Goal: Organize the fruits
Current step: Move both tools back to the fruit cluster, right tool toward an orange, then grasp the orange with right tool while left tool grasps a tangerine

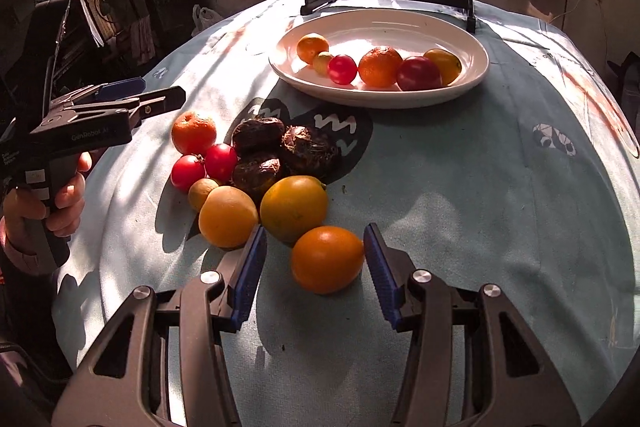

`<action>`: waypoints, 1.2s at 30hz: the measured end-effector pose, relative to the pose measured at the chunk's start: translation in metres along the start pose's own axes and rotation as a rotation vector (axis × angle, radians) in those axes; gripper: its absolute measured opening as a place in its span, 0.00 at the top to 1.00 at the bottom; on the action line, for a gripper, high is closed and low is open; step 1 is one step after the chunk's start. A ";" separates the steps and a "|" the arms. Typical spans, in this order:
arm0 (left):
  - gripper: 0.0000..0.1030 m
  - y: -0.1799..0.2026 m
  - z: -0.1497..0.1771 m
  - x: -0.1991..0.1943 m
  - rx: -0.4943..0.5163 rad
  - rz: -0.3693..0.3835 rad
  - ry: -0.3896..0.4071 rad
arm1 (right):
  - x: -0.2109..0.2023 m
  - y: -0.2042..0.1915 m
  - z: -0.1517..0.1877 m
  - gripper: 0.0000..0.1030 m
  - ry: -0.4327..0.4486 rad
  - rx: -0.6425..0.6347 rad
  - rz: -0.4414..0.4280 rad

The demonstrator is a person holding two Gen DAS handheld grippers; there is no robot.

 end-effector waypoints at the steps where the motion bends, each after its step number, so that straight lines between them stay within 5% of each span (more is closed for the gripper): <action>1: 0.06 -0.001 0.000 0.000 -0.004 -0.002 -0.001 | 0.001 0.002 0.002 0.50 -0.008 0.001 0.011; 15: 0.06 -0.044 0.006 0.009 -0.141 -0.038 -0.035 | 0.005 0.009 0.008 0.55 -0.024 -0.018 0.052; 17: 0.06 -0.045 0.008 0.012 -0.156 -0.021 -0.045 | 0.002 0.010 0.006 0.64 -0.008 -0.011 0.050; 24: 0.08 -0.017 0.015 0.019 -0.099 0.078 -0.081 | -0.008 0.018 0.001 0.64 0.027 0.072 0.000; 36: 0.38 0.019 0.026 0.035 -0.071 0.232 -0.147 | -0.019 0.022 -0.005 0.64 0.078 0.108 -0.002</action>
Point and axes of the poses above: each gripper's, at about its wrist camera, not at the fingertips, and x roughly the way its jaws point, y to its right, z to its underside, the point moved 10 cm from there along x, roughly the way its jaws point, and after that the axes turned 2 degrees about y, right-handed, at the moved point
